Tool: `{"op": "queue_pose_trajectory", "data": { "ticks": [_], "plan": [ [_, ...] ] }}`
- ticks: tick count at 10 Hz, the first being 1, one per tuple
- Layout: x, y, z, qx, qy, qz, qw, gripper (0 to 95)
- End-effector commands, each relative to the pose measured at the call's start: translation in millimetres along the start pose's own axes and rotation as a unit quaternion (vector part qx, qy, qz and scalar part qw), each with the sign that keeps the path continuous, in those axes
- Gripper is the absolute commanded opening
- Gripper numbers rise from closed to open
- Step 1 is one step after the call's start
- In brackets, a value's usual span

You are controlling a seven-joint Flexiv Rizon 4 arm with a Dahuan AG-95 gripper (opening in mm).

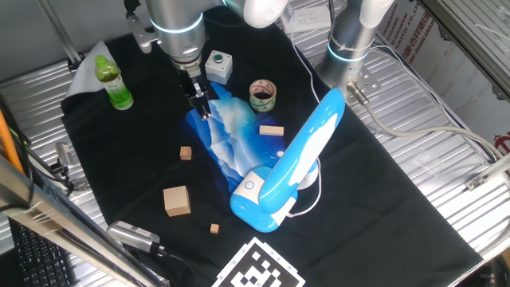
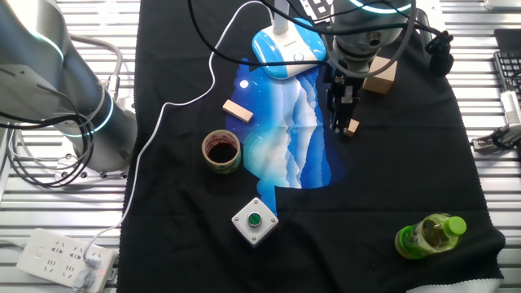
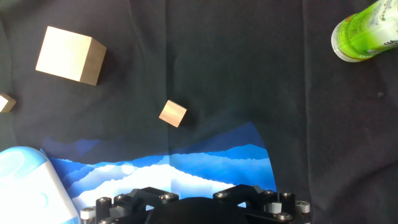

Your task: Turn on the desk lamp by pressing the button

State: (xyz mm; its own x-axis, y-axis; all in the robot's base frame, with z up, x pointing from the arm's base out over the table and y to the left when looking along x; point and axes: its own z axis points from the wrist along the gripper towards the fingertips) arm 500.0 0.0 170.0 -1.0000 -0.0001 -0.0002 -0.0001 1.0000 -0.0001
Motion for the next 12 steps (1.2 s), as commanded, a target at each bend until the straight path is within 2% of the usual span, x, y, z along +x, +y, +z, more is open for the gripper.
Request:
{"op": "queue_pose_trajectory", "data": {
  "ticks": [1,12],
  "plan": [
    [0.2,0.2,-0.3,0.001,-0.033,-0.106,0.9938,0.0],
    [1.0,1.2,-2.7,0.001,-0.031,-0.107,0.9938,0.0]
  ]
}}
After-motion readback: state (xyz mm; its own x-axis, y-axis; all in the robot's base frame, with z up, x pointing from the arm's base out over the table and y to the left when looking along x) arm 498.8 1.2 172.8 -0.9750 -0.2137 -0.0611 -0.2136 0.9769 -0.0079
